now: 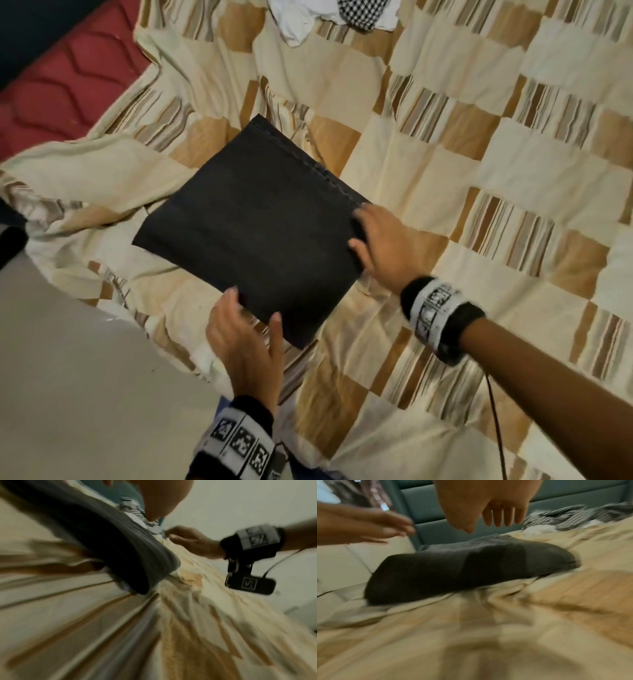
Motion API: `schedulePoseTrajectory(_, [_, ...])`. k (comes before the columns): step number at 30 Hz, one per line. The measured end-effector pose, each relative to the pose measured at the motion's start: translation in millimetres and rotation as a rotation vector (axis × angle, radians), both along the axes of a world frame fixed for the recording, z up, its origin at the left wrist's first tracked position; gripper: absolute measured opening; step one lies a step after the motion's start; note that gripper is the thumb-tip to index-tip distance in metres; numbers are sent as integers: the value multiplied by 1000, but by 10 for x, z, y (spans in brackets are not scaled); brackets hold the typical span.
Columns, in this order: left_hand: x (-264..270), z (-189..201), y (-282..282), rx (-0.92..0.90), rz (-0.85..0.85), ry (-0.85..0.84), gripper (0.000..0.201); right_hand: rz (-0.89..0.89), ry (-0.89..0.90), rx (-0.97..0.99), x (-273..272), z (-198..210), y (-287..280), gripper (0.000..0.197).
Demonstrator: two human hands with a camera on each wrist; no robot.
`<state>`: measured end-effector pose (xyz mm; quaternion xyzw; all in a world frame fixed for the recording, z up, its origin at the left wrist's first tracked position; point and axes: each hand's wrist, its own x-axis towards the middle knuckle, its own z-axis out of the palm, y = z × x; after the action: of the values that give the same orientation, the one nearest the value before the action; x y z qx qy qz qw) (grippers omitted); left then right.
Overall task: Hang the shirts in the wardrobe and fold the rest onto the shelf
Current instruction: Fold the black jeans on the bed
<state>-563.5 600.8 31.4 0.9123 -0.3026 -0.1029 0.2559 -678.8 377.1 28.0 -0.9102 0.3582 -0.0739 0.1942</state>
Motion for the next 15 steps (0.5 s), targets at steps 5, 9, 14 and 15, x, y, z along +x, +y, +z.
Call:
schedulePoseTrajectory(5, [39, -366, -573, 361, -498, -227, 72, 528, 253, -85, 319, -383, 535, 54])
schedulePoseTrajectory(9, [66, -613, -509, 460, -505, -221, 78, 381, 382, -81, 92, -557, 148, 61])
schedulePoseTrajectory(14, [58, -534, -552, 453, -515, -172, 83, 105, 459, 49, -76, -496, -61, 75])
schedulePoseTrajectory(15, [78, -509, -554, 436, -493, -164, 83, 100, 457, 69, -41, -461, -61, 78])
